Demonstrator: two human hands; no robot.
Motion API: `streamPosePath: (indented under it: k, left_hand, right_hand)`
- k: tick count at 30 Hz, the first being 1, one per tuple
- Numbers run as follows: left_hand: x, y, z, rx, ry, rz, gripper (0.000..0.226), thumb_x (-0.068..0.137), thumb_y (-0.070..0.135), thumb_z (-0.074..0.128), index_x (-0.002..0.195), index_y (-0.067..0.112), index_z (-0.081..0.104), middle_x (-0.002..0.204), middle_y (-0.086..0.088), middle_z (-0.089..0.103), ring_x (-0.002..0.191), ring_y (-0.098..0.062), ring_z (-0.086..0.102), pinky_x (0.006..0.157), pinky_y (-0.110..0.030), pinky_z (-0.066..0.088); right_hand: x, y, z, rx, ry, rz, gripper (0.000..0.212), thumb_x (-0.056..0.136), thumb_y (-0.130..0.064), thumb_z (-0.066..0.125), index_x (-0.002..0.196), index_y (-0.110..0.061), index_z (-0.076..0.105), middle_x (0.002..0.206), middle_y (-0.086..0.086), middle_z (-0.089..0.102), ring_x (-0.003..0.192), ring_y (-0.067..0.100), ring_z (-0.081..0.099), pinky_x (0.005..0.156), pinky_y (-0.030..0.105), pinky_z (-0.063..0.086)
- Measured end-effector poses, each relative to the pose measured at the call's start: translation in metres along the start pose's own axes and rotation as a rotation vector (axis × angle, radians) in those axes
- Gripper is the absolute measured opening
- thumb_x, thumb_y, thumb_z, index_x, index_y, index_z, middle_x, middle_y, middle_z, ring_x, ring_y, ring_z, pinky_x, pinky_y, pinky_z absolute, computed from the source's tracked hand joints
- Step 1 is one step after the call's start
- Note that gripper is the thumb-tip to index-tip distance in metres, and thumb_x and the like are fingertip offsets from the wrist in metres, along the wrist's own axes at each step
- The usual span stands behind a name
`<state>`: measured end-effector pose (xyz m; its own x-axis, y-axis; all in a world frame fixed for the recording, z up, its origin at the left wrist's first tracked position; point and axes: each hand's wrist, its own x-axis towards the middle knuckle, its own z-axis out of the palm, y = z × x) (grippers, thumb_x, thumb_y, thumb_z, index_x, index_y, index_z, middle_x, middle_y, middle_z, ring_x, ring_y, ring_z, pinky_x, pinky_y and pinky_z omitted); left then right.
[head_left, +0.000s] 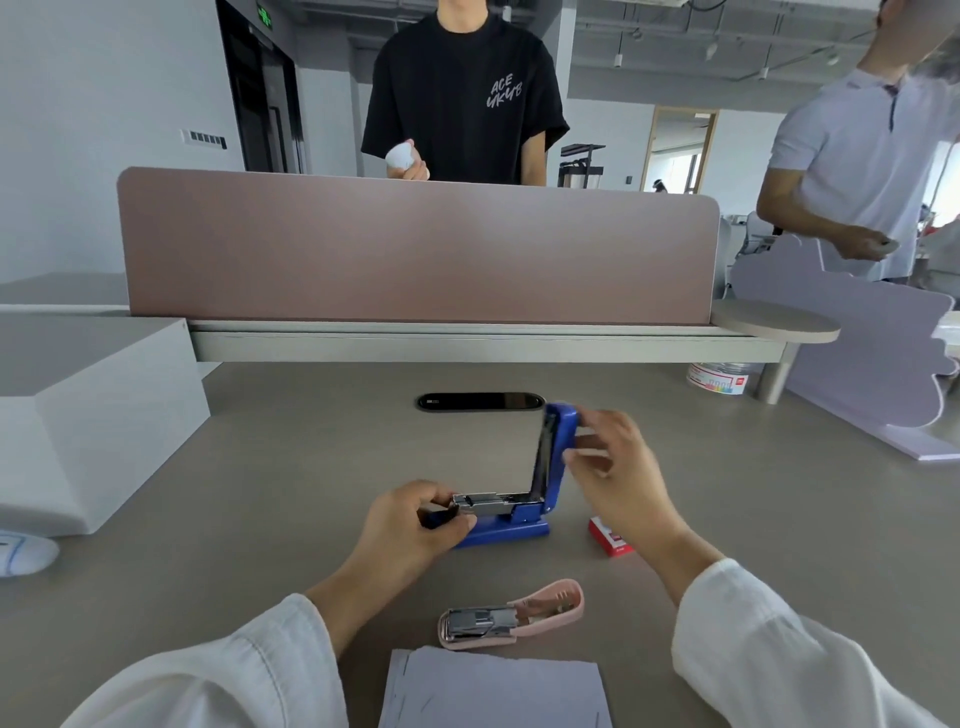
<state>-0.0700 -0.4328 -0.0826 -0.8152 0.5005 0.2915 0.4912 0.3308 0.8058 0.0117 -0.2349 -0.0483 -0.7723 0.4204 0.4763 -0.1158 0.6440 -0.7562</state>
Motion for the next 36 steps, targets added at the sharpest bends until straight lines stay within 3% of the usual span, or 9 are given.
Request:
streamPosePath:
  k: [3,6,12,16,19,22,28,34,36]
  left_hand:
    - [0.000,-0.001,-0.003,-0.067,-0.060,-0.036,0.046,0.066,0.021,0.079,0.101,0.031,0.052,0.089,0.013,0.061,0.076,-0.011,0.063,0.060,-0.009,0.047]
    - [-0.001,-0.001,-0.005,-0.072,-0.142,-0.038,0.074,0.059,0.022,0.083,0.116,0.033,0.038,0.098,0.015,0.057,0.081,-0.013,0.065,0.064,-0.015,0.049]
    - [-0.003,-0.004,-0.002,-0.054,-0.160,0.050,0.055,0.060,0.019,0.083,0.098,0.039,0.048,0.103,0.013,0.060,0.084,-0.014,0.064,0.065,-0.010,0.048]
    - [-0.002,-0.004,-0.002,-0.010,-0.181,0.054,0.031,0.069,0.022,0.077,0.083,0.038,0.054,0.090,0.015,0.063,0.079,-0.005,0.061,0.063,-0.009,0.046]
    - [-0.001,-0.005,0.000,0.021,-0.144,0.033,0.019,0.076,0.024,0.071,0.079,0.035,0.055,0.081,0.014,0.064,0.076,0.000,0.060,0.060,-0.006,0.043]
    - [0.000,-0.003,0.003,0.071,-0.169,0.034,0.016,0.076,0.025,0.071,0.083,0.028,0.057,0.080,0.016,0.062,0.075,0.003,0.057,0.059,-0.005,0.042]
    - [0.006,0.010,0.009,0.049,-0.242,0.057,0.056,0.076,0.016,0.071,0.116,0.042,0.041,0.098,0.014,0.057,0.086,0.002,0.057,0.064,-0.003,0.044]
    - [0.042,0.029,0.033,0.083,-0.353,0.149,0.046,0.078,0.005,0.067,0.095,0.045,0.051,0.108,0.010,0.060,0.083,0.009,0.059,0.069,-0.004,0.044]
    - [0.053,0.031,0.051,0.076,-0.394,0.154,0.046,0.080,0.009,0.066,0.098,0.050,0.055,0.113,0.013,0.059,0.084,-0.007,0.063,0.072,-0.010,0.048]
  right_hand:
    - [-0.011,-0.006,0.021,-0.177,-0.345,-0.156,0.036,0.088,-0.006,0.055,0.121,-0.021,0.057,0.121,-0.008,0.049,0.106,0.005,0.051,0.084,-0.002,0.034]
    - [-0.013,-0.007,0.023,-0.227,-0.462,-0.200,0.035,0.091,-0.005,0.048,0.121,-0.018,0.058,0.122,-0.004,0.058,0.108,0.001,0.048,0.088,-0.003,0.028]
    - [-0.019,-0.009,0.018,-0.273,-0.533,-0.191,0.032,0.094,-0.010,0.045,0.121,-0.019,0.059,0.119,-0.002,0.063,0.107,0.006,0.054,0.087,0.005,0.035]
    - [-0.017,-0.004,0.018,-0.342,-0.420,-0.118,0.033,0.092,-0.019,0.049,0.124,-0.018,0.055,0.127,0.000,0.058,0.118,0.015,0.050,0.099,0.023,0.036]
    - [-0.014,0.003,0.006,-0.491,-0.309,0.098,0.039,0.090,-0.027,0.051,0.128,-0.021,0.050,0.135,0.000,0.050,0.125,0.020,0.042,0.102,0.033,0.036]
    - [-0.020,0.012,-0.005,-0.713,-0.345,0.352,0.054,0.083,-0.037,0.057,0.132,-0.020,0.041,0.137,0.006,0.041,0.125,0.030,0.035,0.098,0.042,0.038]
    - [-0.034,0.029,-0.030,-0.695,-0.260,0.471,0.069,0.077,-0.046,0.063,0.131,-0.014,0.035,0.129,0.013,0.044,0.120,0.031,0.041,0.093,0.036,0.042]
    - [-0.035,0.060,-0.091,-0.529,-0.127,0.466,0.051,0.067,-0.048,0.069,0.102,-0.019,0.046,0.106,0.001,0.051,0.102,0.021,0.047,0.076,0.027,0.041]
    - [-0.031,0.081,-0.126,-0.515,0.007,0.516,0.049,0.066,-0.048,0.070,0.097,-0.018,0.048,0.102,0.000,0.049,0.100,0.022,0.048,0.075,0.027,0.040]
